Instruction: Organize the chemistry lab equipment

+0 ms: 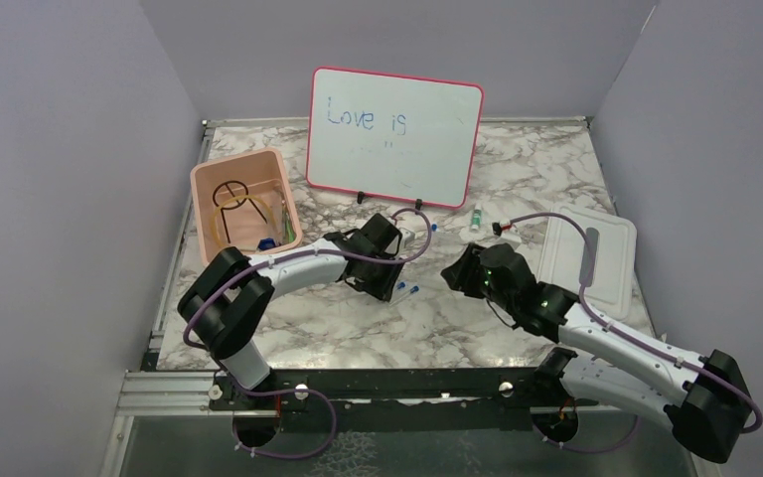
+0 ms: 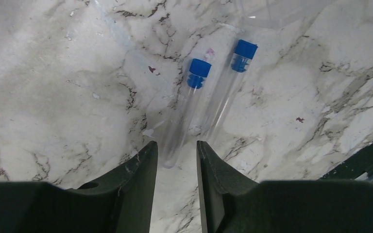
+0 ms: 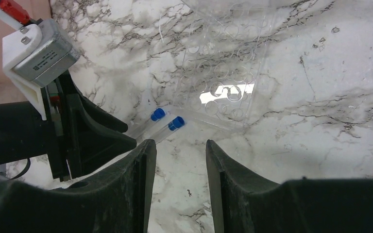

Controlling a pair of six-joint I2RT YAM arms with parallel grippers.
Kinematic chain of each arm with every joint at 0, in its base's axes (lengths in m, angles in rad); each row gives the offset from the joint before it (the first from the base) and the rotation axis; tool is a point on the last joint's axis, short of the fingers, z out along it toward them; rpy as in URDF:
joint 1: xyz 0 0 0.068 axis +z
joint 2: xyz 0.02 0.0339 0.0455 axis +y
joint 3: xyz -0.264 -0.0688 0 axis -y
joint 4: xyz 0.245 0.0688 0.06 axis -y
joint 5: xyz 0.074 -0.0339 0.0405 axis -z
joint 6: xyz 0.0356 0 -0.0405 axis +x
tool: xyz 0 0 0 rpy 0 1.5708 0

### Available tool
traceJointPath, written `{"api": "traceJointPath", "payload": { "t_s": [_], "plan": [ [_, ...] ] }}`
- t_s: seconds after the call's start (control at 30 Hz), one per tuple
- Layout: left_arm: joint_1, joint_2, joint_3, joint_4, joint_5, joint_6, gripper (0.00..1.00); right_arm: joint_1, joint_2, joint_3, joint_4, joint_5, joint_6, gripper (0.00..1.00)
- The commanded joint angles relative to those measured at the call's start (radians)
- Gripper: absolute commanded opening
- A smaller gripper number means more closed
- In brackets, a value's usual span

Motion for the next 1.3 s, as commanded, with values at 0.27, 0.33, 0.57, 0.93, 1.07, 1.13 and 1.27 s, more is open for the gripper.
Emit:
{"api": "traceJointPath", "payload": {
  "t_s": [0.27, 0.33, 0.57, 0.93, 1.07, 1.13, 1.27],
  "plan": [
    [-0.004, 0.072, 0.052, -0.041, -0.071, 0.023, 0.3, 0.004, -0.028, -0.016, -0.028, -0.001, 0.01, 0.46],
    [-0.008, 0.081, 0.054, -0.045, -0.062, 0.024, 0.3, 0.004, -0.031, -0.017, -0.033, 0.006, 0.016, 0.46],
    [-0.012, 0.108, 0.085, -0.087, -0.094, 0.035, 0.2, 0.004, -0.086, -0.083, 0.039, -0.005, 0.052, 0.47],
    [-0.012, -0.041, 0.127, -0.087, -0.142, 0.081, 0.01, 0.003, -0.027, -0.047, 0.178, -0.266, 0.244, 0.49],
    [-0.012, -0.144, 0.129, -0.064, -0.118, 0.107, 0.0, 0.004, 0.061, 0.014, 0.231, -0.332, 0.282, 0.5],
    [-0.012, -0.199, 0.12, -0.049, -0.088, 0.123, 0.0, 0.003, 0.101, 0.066, 0.219, -0.343, 0.269, 0.51],
    [-0.012, -0.302, 0.091, -0.012, -0.039, 0.157, 0.0, 0.004, 0.149, 0.158, 0.214, -0.349, 0.25, 0.56]
  ]
}}
